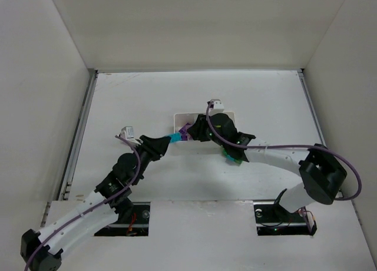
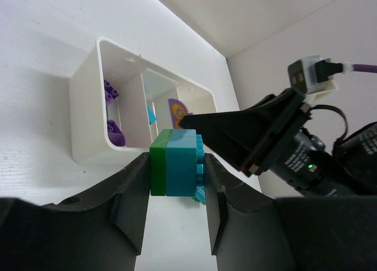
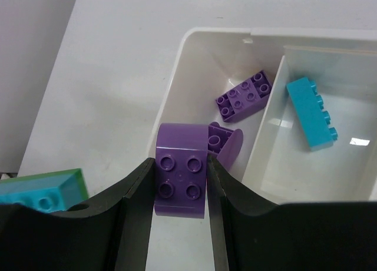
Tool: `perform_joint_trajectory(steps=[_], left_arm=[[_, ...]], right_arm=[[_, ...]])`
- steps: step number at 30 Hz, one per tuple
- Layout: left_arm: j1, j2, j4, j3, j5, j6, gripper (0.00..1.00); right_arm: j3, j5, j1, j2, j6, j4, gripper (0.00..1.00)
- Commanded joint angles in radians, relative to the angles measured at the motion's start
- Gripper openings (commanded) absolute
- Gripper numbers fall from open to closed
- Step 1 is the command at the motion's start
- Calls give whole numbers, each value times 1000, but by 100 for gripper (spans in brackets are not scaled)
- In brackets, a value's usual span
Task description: Sort the legos into containers by color
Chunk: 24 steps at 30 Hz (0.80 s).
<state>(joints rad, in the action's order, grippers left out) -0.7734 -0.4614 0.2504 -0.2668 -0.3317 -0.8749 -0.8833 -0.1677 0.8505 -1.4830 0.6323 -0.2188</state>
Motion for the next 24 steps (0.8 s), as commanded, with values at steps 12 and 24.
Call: perform_joint_trajectory(steps=[12,24], left_arm=[[7,-57,-34,-98,61,-1,17],[200,-305,-68,-193,612,-188,17]], right_arm=[[-117,-18,-37,-99,6,-93,62],[306,17,67,470,-137,-64,30]])
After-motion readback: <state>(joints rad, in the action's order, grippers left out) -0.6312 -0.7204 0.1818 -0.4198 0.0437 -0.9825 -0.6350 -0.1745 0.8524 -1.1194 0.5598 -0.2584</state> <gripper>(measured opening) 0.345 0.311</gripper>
